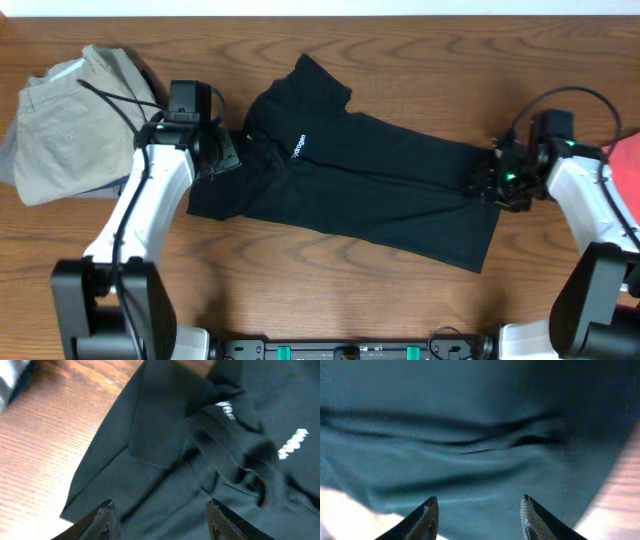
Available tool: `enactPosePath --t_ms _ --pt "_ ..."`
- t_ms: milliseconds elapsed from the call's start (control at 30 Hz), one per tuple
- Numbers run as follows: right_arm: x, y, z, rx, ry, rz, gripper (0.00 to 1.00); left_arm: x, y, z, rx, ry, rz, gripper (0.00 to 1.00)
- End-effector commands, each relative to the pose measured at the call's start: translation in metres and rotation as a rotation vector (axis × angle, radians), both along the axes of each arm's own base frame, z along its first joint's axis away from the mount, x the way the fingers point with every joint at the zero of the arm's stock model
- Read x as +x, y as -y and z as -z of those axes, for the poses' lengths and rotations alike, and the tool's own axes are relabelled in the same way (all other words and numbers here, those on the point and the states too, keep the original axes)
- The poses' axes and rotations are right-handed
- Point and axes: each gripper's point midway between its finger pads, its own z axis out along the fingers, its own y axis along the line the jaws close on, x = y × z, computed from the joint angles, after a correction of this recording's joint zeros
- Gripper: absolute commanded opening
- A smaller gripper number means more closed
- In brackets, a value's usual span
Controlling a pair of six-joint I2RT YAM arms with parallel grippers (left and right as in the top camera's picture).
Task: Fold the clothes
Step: 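Drag the shirt's top edge down with both grippers, folding it over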
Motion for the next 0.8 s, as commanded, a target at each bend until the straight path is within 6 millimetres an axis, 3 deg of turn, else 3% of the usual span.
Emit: enactPosePath --t_ms 0,200,367,567,767 --pt "-0.009 -0.025 0.005 0.034 -0.008 -0.108 0.52 -0.009 -0.007 0.036 0.046 -0.108 0.006 0.6" --pt "-0.027 -0.041 0.034 0.04 -0.064 -0.153 0.52 -0.023 -0.007 0.076 0.05 -0.244 0.009 0.6" --pt "-0.044 -0.026 0.064 -0.047 -0.116 -0.092 0.54 -0.04 0.001 0.09 0.002 -0.323 0.018 0.6" --pt "-0.055 0.017 0.088 -0.254 -0.142 0.027 0.63 -0.076 0.016 0.105 -0.096 -0.429 0.01 0.61" --pt "-0.035 0.082 0.085 -0.48 -0.071 0.164 0.61 -0.119 0.028 0.12 -0.174 -0.542 0.002 0.61"
